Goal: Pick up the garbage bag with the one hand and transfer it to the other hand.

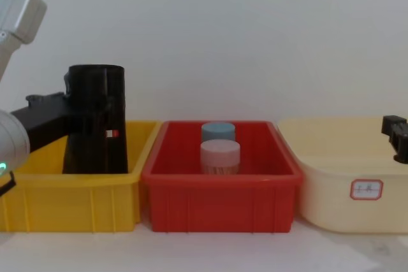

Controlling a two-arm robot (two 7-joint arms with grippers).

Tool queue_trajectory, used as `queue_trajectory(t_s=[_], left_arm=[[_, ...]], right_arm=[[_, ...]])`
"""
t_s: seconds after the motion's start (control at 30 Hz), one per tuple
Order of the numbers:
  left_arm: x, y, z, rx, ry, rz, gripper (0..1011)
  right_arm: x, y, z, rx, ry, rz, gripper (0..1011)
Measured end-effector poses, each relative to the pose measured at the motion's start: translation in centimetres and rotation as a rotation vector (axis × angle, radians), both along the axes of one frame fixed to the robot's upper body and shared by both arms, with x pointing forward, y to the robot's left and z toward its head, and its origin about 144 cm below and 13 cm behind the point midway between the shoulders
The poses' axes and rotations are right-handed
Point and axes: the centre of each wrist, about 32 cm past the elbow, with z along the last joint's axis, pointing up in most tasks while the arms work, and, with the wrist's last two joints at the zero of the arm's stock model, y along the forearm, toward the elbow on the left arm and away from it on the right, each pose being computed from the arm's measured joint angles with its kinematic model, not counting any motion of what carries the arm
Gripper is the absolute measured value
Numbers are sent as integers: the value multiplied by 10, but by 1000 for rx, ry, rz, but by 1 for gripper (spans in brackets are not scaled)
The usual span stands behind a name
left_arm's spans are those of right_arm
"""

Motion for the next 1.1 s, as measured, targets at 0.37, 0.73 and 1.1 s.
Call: queue_trajectory(t_s=[0.37,0.73,1.1], left_arm=[[3,-5,26,-5,-87,-55,388],[6,-19,51,-29,-145,-180,388],[5,-42,68,-63,-158,-342,388]], right_arm=[[0,0,0,0,0,0,0],[0,0,0,0,0,0,0],[0,0,0,0,0,0,0]])
